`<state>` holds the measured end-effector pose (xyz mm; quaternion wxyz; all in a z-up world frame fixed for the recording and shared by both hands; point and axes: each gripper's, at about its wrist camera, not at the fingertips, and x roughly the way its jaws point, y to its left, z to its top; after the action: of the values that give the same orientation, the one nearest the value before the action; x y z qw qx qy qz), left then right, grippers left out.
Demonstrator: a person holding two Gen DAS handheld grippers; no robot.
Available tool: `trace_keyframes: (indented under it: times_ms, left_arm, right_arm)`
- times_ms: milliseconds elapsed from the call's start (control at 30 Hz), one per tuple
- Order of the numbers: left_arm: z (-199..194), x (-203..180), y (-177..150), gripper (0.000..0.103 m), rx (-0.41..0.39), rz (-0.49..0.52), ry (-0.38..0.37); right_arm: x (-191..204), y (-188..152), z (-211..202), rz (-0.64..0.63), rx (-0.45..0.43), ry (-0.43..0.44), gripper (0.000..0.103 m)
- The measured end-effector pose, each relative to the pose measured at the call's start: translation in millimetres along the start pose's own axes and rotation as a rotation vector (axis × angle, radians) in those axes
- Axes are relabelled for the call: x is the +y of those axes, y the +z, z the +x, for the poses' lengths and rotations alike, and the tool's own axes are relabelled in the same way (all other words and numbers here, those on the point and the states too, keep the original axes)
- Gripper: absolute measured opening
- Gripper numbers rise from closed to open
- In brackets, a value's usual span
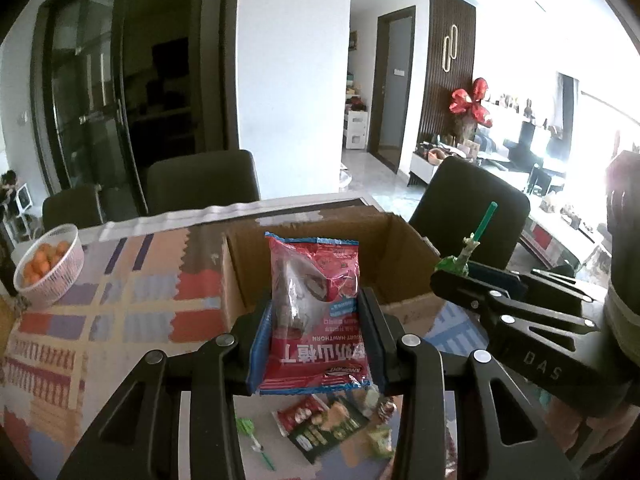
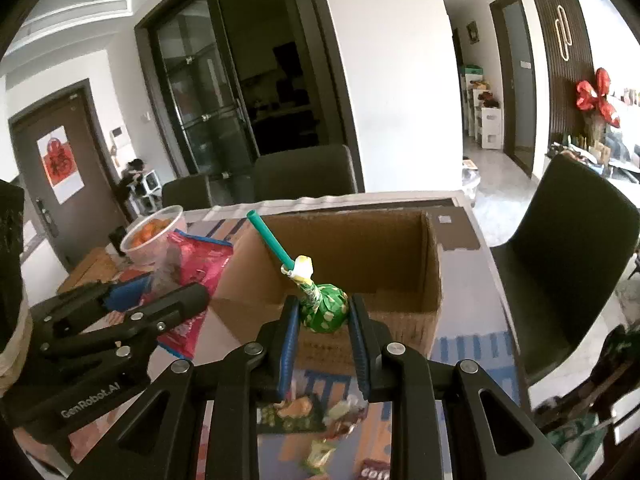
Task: Organize snacks
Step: 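Carry the red bag and lollipop into the box and open both tools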
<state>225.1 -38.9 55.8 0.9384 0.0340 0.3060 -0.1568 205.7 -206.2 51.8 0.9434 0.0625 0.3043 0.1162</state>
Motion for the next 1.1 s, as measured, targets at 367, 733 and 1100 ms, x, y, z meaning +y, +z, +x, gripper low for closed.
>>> trace_keyframes:
  times_ms: [367, 733, 1100]
  left_arm:
    - [43.1, 17.5, 26.8, 0.04, 0.073, -0.007, -0.023]
    - [76.2, 19.3, 34.8, 0.054, 0.136, 0.008, -0.003]
    - [32.0, 23.8, 24.2, 0.065, 0.076, 0.013, 0.034]
  right_arm:
    - [-2.3, 31.4, 37.6, -0.012, 0.04, -0.039, 0.026]
    - [-9.5, 37.6, 65.6, -0.019, 0.096, -0.086, 0.032]
    - [-2.0, 26.3, 35.2, -0.02, 0.038, -0.134, 0.045]
